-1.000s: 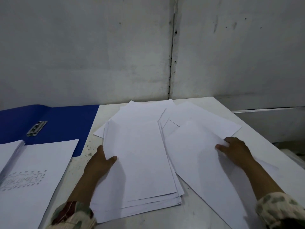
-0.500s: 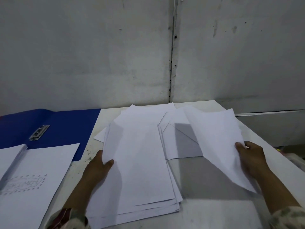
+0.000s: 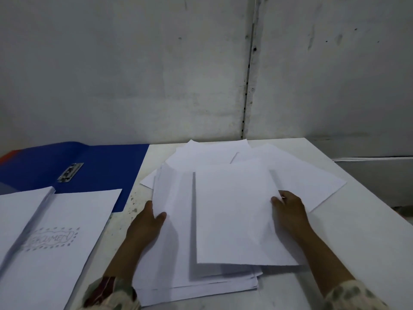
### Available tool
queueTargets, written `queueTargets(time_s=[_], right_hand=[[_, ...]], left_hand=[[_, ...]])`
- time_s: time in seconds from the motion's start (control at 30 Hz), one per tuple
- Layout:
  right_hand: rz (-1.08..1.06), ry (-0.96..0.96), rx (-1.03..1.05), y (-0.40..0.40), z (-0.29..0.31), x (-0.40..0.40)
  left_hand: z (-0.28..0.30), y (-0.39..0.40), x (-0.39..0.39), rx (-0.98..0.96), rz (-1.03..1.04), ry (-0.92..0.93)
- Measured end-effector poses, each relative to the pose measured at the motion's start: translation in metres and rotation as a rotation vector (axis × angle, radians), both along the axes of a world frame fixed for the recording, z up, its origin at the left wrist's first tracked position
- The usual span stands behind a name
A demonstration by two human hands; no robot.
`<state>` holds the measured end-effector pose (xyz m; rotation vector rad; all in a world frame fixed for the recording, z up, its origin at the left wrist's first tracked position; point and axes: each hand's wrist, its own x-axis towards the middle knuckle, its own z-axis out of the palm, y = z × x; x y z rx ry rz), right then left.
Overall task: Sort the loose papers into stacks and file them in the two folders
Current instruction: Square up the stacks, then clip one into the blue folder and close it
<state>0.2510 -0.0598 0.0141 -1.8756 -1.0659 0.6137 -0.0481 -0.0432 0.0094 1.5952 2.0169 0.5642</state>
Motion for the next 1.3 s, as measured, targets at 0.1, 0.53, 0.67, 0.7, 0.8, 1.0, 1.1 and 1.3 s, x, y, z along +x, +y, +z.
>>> queueTargets(time_s=[0.1, 0.53, 0.67, 0.7, 0.8, 1.0, 1.1, 1.3], right_hand=[[0.047, -0.004, -0.020, 0.003, -0.005, -0.023], [0.176, -0.320, -0.189, 0.007, -0.009, -0.092], [0.205, -0.454, -0.233, 0.004, -0.011, -0.096], [0.225, -0.467, -0.246, 0.003, -0.012, -0.096], [0.266, -0.432, -0.263, 0.005, -0.010, -0.090], [0.204, -0.045, -0.153, 0.006, -0.004, -0.074], [0.223, 0.170, -0.125, 0.006, 0.001, -0.066], [0.271, 0.309, -0.035, -0.004, 0.014, -0.046]], left_hand=[[0.004, -0.001, 0.002, -0.027, -0.005, -0.042], [0.011, -0.001, 0.006, -0.060, 0.000, 0.023], [0.005, 0.001, 0.001, -0.057, -0.021, 0.042], [0.004, 0.000, 0.001, -0.045, -0.021, 0.039], [0.003, -0.005, 0.002, 0.010, 0.021, 0.008], [0.010, -0.008, -0.004, 0.108, 0.064, -0.443], [0.021, -0.005, 0.000, 0.132, 0.031, -0.543], [0.030, 0.001, 0.035, 0.172, -0.044, -0.512]])
